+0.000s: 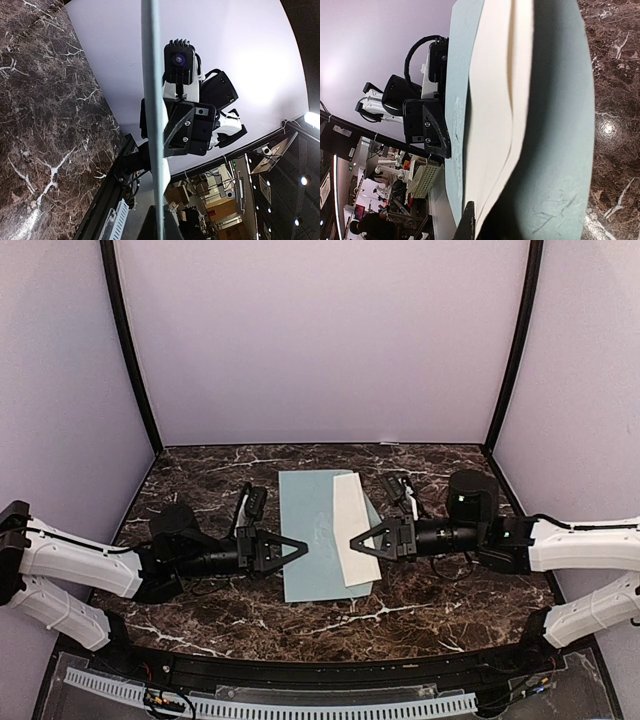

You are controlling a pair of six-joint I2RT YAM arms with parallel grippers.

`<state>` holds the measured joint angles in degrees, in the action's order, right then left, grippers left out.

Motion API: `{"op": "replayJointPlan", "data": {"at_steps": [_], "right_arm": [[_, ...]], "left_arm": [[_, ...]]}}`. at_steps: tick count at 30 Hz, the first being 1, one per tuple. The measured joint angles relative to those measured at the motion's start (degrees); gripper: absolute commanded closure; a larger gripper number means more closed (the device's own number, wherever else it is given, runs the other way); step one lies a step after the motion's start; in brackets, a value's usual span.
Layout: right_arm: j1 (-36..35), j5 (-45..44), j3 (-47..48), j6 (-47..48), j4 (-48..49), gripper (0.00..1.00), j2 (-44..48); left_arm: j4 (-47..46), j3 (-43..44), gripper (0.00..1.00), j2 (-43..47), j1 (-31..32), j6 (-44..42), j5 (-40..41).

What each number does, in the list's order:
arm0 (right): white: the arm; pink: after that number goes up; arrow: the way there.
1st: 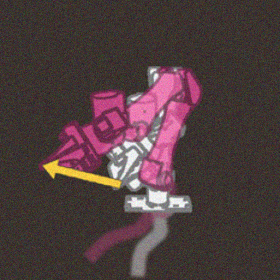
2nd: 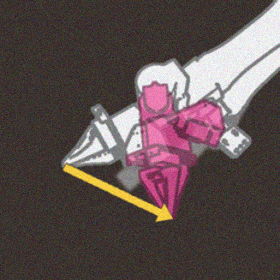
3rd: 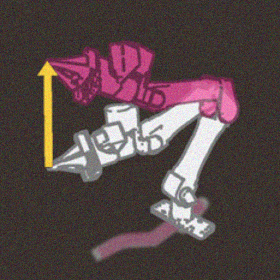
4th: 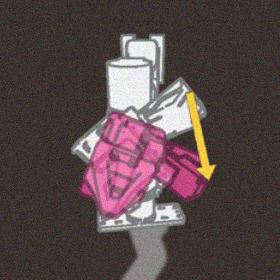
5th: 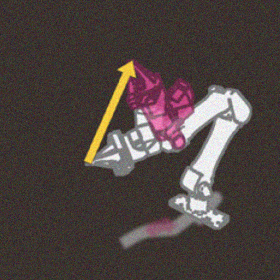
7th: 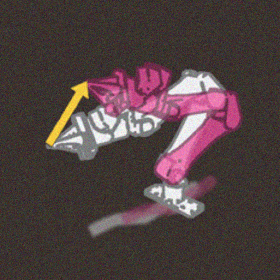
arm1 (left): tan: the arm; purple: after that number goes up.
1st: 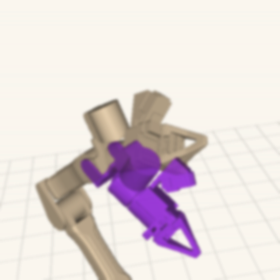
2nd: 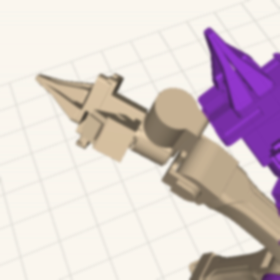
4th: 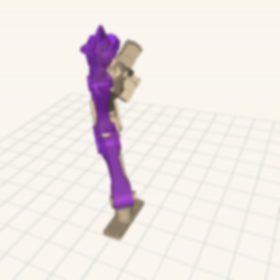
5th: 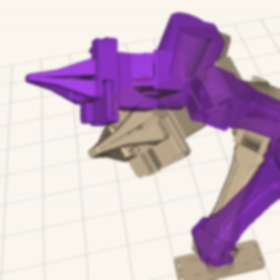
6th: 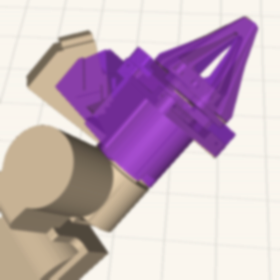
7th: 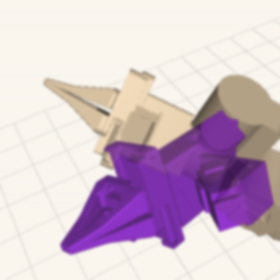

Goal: Place the letter into the envelope and seal it
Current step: Place the letter in the envelope.

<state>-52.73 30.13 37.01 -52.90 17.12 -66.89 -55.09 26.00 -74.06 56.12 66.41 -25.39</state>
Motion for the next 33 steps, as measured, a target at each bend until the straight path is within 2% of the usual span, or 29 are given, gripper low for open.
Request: {"op": "replayJointPlan", "data": {"at_steps": [10, 15, 21, 23, 25, 31, 33], "right_arm": [[-2.64, -0.35, 2.03, -1.20, 2.89, 1.00, -4.74], [-3.17, -0.42, 2.89, -0.98, 2.80, 1.00, -6.71], [-3.43, -2.19, 5.73, 1.88, -3.28, 0.71, -5.18], [-3.32, -3.39, 6.62, 3.41, -6.19, 0.67, -3.21], [-2.97, -4.39, 6.88, 4.26, -8.59, 0.67, -1.03], [-2.08, -6.01, 7.54, 6.38, -13.53, 0.84, 1.42], [-2.03, -5.97, 7.54, 6.60, -14.47, 0.87, 1.27]], "left_arm": [[1.16, 0.90, 0.97, -1.20, 0.02, -0.85, -1.33], [1.18, 0.90, 1.00, -1.75, 0.02, -0.81, -1.86], [1.16, 0.31, 1.00, -1.18, 0.04, -1.20, -0.92], [1.11, -0.20, 1.00, -0.57, 0.04, -1.31, -0.72], [1.05, -0.35, 1.00, -0.02, 0.04, -1.44, -0.72], [0.46, -0.35, 1.00, 0.15, 0.09, -1.95, -1.70], [0.44, -0.35, 1.00, 0.15, 0.11, -2.08, -2.05]]}}
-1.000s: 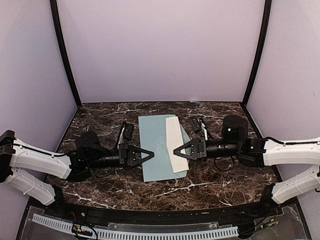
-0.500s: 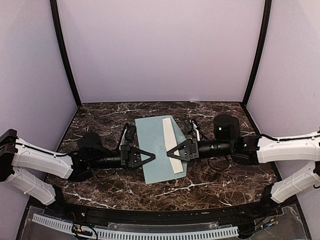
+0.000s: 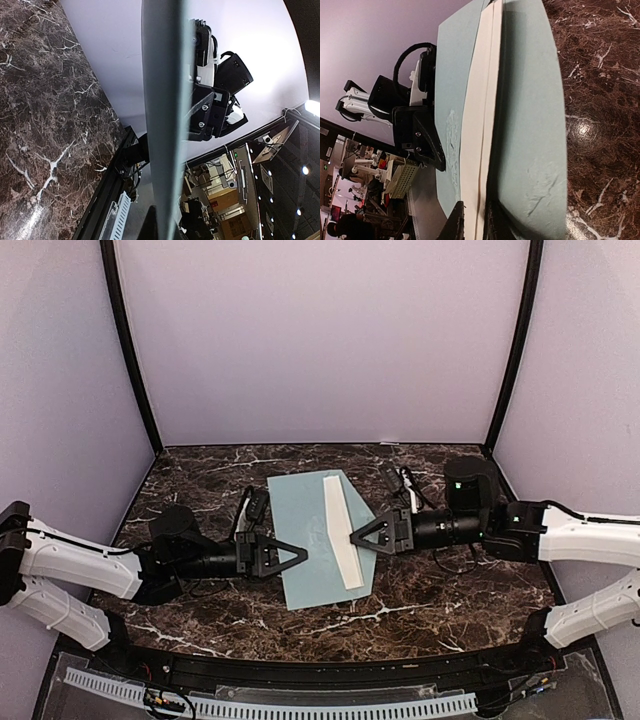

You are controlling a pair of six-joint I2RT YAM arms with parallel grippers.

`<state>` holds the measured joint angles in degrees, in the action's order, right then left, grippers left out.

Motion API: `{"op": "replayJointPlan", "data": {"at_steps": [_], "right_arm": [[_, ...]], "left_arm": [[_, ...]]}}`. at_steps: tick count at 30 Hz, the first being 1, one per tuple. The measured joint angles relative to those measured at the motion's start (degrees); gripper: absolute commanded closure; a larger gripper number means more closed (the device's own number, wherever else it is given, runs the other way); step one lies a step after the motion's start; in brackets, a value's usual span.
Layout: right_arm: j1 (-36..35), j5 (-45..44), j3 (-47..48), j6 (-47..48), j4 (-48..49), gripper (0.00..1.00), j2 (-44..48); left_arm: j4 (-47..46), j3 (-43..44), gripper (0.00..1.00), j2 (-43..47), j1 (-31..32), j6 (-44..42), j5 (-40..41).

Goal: Place the letter into the envelope and seal it
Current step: Place the letter in the envelope.

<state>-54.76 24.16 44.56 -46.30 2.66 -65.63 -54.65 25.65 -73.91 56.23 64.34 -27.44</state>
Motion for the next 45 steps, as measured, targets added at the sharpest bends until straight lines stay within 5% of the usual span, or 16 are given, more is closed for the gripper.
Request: {"op": "replayJointPlan", "data": {"at_steps": [10, 19, 45], "right_arm": [[0.02, 0.76, 0.02, 0.37, -0.17, 1.00, -1.20], [0.00, 2.78, 0.02, 0.22, 0.96, 1.00, -2.45], [-2.05, 5.42, 2.03, -0.35, 5.14, 1.00, -8.66]], "left_arm": [[-1.01, 0.17, 1.00, -0.63, 0.00, -0.11, -1.55], [-1.22, 1.25, 0.82, -2.38, 0.00, -0.17, -2.84], [-1.38, 2.49, 0.93, -5.64, 0.00, -0.28, -5.14]]}}
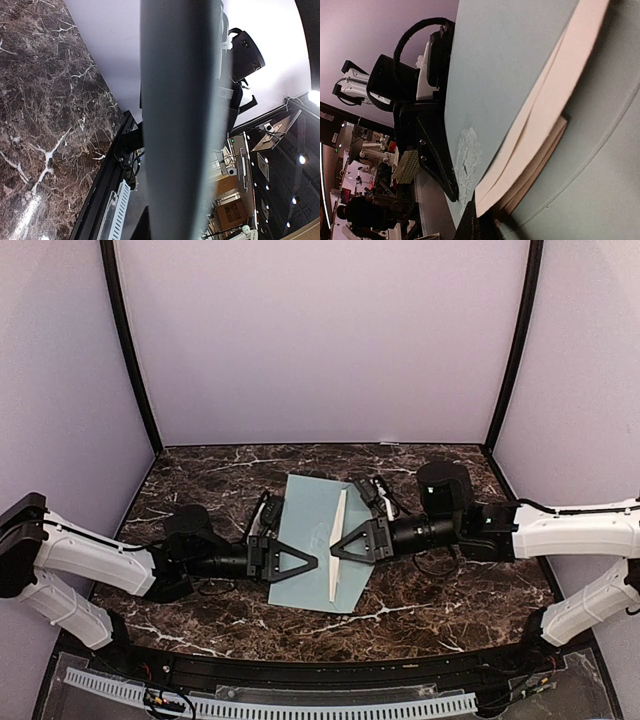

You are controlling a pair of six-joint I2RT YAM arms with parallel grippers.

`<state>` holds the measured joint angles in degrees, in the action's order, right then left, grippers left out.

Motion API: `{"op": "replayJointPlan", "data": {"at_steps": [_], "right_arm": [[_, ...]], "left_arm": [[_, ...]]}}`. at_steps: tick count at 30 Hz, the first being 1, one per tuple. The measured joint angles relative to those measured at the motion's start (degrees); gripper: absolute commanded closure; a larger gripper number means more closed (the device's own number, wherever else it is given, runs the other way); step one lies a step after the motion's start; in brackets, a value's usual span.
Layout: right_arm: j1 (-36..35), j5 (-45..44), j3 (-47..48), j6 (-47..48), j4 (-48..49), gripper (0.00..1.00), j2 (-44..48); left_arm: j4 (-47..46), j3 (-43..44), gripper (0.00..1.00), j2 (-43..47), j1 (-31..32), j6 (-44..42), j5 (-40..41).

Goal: Place the letter into the envelope and seal it
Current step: Place the letter in the envelope.

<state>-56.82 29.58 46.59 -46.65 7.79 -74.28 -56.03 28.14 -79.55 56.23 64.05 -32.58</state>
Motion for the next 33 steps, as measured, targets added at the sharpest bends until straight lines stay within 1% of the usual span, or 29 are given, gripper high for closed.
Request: {"op": "replayJointPlan", "data": {"at_steps": [2, 5, 6, 8, 10, 18, 21, 24, 33], "right_arm": [[-0.17, -0.02, 0.33, -0.13, 0.00, 1.00, -0.33], [-0.20, -0.20, 0.39, -0.15, -0.22, 1.00, -0.37], [-0.20, -0.59, 0.50, -0.13, -0.57, 0.98, -0.37], [-0.22, -1.42, 0.74, 0.02, -1.40, 0.90, -0.13], [-0.20, -2.78, 0.92, 0.59, -2.73, 0.87, 0.90], [0.46, -5.86, 0.96, 0.96, -6.56, 0.88, 6.64], [0.50, -6.21, 0.96, 0.90, -6.82, 0.87, 6.49], [0.50, -7.06, 1.22, 0.50, -7.19, 0.83, 5.97], [0.52, -11.56, 5.05, 0.02, -9.40, 0.84, 2.29]], "left_arm": [[0.00, 0.02, 0.96, -0.46, 0.02, -0.07, -0.20], [-0.04, 0.00, 0.97, -0.55, 0.02, -0.17, -0.13], [-0.04, 0.00, 0.97, -0.52, 0.02, -0.20, 0.07], [-0.02, 0.00, 0.98, -0.42, 0.02, -0.24, 0.50], [0.15, -0.20, 0.98, 0.20, 0.04, -0.42, 1.07], [0.42, -1.51, 0.98, 3.80, 0.04, -0.68, 3.37], [0.46, -1.51, 0.98, 3.80, 0.04, -0.68, 3.45], [0.42, -1.51, 0.98, 3.65, 0.04, -0.66, 3.21], [0.48, -1.51, 0.97, 2.40, 0.04, -0.66, 2.40]]}}
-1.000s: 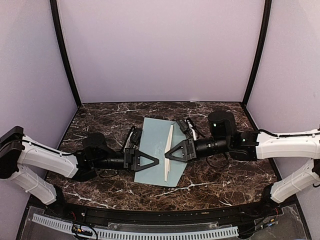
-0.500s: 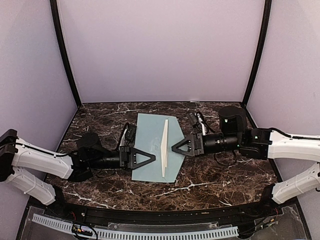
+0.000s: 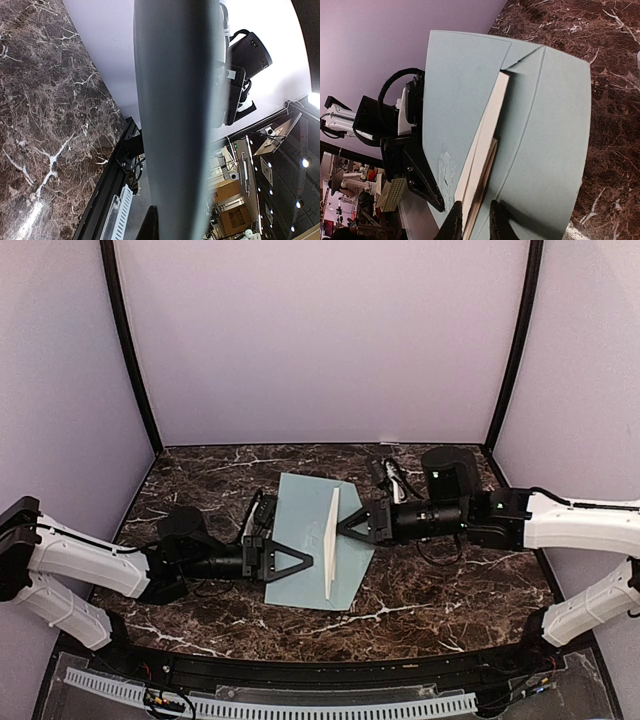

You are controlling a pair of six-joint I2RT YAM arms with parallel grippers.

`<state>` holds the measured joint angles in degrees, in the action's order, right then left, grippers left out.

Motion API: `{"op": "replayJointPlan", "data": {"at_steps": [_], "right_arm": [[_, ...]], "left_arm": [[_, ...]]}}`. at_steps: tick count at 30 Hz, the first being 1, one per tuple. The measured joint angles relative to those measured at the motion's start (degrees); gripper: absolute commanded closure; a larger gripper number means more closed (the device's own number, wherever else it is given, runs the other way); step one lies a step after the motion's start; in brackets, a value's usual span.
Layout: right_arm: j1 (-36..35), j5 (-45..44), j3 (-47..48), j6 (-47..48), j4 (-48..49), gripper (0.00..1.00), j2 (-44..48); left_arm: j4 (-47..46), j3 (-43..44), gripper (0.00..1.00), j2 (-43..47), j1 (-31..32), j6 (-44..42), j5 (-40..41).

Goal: Place the letter into the envelope and seal it
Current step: Place the letter in the envelope.

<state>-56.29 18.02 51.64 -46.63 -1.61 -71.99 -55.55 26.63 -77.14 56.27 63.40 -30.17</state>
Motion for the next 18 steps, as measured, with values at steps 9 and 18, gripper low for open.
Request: {"op": "replayJointPlan", "data": {"at_steps": [9, 18], "right_arm": [[0.04, -0.68, 1.20, -0.44, -0.13, 1.00, -2.14], [0.09, 1.03, 1.38, -0.63, 0.74, 1.00, -4.09]], "left_arm": [[0.17, 0.28, 0.97, -0.85, 0.00, -0.02, -1.33], [0.09, 0.35, 0.94, -1.81, -0.02, 0.02, -2.01]]}}
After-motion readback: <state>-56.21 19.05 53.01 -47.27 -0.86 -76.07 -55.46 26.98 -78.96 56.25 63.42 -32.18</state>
